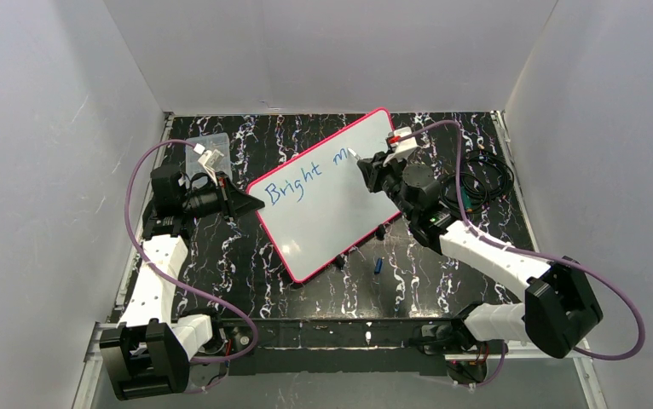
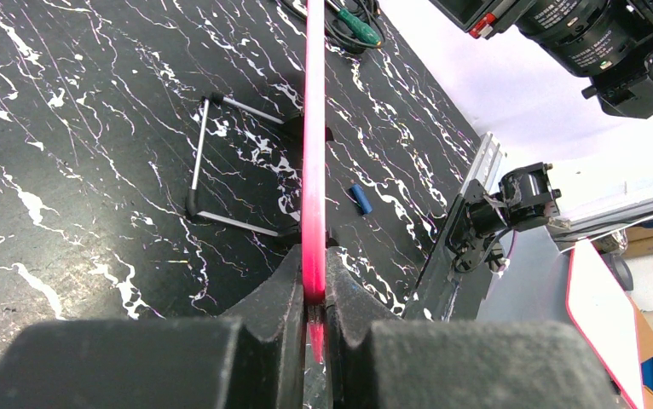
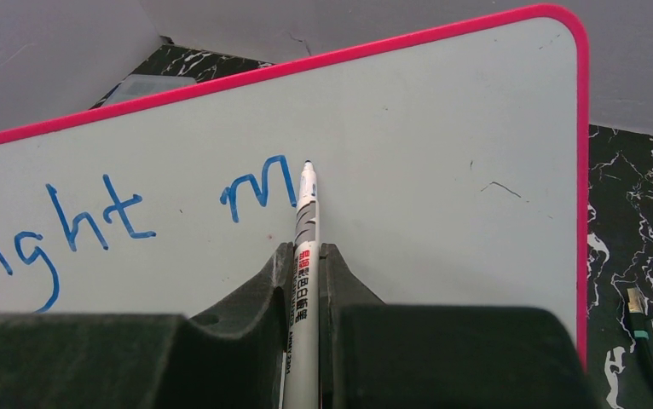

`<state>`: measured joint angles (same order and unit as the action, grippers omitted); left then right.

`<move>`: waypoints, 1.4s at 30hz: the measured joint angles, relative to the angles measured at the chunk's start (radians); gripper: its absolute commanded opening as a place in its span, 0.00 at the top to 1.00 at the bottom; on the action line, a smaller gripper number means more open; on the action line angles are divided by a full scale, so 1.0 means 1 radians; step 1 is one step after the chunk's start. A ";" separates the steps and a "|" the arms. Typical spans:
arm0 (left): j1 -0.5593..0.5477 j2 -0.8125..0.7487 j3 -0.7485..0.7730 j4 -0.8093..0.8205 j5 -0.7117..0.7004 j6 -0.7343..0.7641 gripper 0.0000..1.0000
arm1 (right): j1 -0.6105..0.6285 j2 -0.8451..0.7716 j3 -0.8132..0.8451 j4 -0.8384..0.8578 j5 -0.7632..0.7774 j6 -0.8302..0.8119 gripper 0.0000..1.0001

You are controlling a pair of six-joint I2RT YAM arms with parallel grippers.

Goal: Write a sentence on the whiteboard

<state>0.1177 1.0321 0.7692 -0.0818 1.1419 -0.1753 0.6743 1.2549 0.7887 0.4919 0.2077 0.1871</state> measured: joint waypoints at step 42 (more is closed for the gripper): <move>0.000 0.000 0.000 -0.001 -0.001 -0.010 1.00 | 0.000 0.035 0.027 -0.017 0.026 -0.039 0.99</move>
<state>0.1181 1.0321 0.7689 -0.0826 1.1412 -0.1848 0.6739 1.2903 0.8162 0.4747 0.2333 0.1482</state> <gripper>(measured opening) 0.052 0.197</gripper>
